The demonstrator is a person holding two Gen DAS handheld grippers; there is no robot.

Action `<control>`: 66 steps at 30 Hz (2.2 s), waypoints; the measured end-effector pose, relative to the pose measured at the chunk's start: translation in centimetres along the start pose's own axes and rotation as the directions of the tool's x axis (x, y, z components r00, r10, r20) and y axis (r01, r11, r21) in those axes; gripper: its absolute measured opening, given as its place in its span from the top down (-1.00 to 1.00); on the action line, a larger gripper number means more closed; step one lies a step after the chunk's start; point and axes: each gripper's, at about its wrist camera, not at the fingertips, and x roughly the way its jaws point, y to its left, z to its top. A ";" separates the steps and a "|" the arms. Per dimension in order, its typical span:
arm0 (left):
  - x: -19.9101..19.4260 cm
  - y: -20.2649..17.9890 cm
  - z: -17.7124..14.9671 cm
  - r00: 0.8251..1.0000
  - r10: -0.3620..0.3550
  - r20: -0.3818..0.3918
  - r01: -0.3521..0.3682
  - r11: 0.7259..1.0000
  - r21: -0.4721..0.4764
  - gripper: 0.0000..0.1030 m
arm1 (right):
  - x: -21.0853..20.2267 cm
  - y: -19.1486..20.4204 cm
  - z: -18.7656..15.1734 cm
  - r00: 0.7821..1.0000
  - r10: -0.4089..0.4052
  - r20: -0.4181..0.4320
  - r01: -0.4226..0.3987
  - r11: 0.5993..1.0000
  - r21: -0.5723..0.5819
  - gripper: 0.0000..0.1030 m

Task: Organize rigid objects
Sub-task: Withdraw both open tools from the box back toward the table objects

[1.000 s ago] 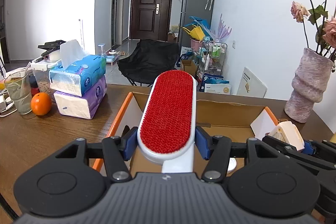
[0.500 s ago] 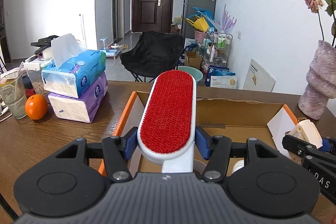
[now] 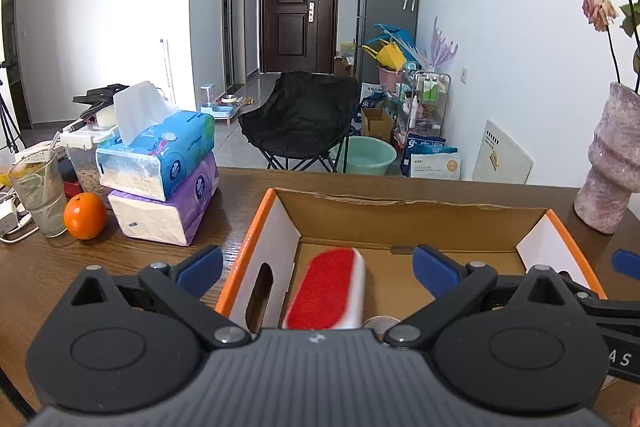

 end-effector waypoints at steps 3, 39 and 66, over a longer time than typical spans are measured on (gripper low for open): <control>0.1 -0.2 -0.1 1.000 -0.001 -0.003 0.001 1.000 0.009 -1.00 | 0.0 -0.1 0.1 1.000 -0.005 -0.001 0.005 1.000 -0.002 -1.00; -10.3 0.6 -3.3 0.992 -0.077 0.100 0.077 0.997 0.003 -1.00 | -9.9 -0.1 -2.4 0.996 -0.009 0.084 0.011 1.000 -0.019 -1.00; -19.7 2.2 -9.7 0.992 -0.093 0.083 0.096 0.995 -0.024 -1.00 | -20.6 0.5 -8.2 0.993 0.009 0.121 -0.005 1.000 -0.028 -1.00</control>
